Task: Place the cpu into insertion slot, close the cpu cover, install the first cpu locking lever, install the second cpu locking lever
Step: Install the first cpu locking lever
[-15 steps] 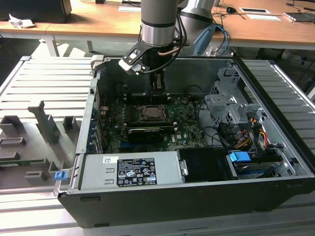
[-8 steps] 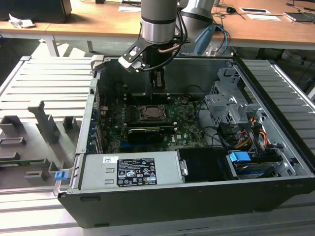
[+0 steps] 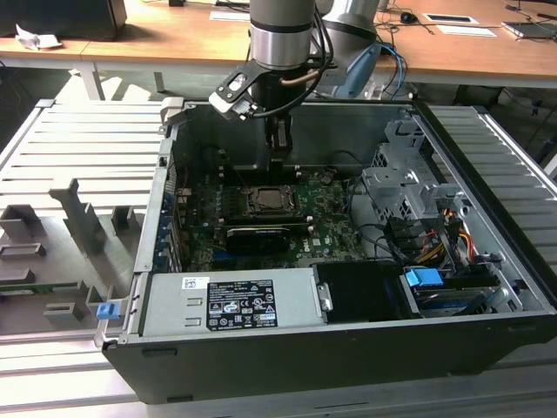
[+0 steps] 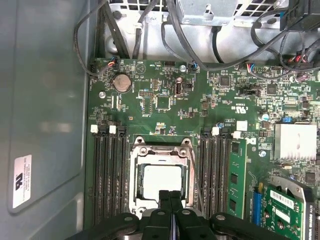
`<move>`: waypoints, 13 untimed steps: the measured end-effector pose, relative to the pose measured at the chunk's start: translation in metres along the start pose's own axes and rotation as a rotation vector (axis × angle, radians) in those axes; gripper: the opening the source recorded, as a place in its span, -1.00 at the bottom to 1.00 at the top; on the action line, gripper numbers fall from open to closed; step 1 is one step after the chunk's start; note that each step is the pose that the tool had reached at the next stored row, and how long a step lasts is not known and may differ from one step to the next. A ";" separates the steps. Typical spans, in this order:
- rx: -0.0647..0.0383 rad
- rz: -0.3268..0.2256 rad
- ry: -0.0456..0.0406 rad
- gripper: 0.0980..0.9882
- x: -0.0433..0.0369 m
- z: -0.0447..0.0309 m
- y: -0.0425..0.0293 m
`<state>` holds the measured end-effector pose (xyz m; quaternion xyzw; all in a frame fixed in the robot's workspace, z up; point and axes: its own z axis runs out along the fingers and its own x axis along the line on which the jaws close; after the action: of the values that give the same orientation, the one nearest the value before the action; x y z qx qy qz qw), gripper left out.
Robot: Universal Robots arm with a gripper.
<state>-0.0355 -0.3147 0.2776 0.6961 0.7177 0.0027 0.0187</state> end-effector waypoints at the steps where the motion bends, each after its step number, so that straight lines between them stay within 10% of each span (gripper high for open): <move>1: 0.000 0.000 0.0001 -0.98 0.0000 -0.0014 0.0000; 13: -0.002 -0.101 0.0001 -0.98 -0.0002 -0.0111 0.0003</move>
<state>-0.0355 -0.3147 0.2887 0.6590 0.7518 0.0026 0.0195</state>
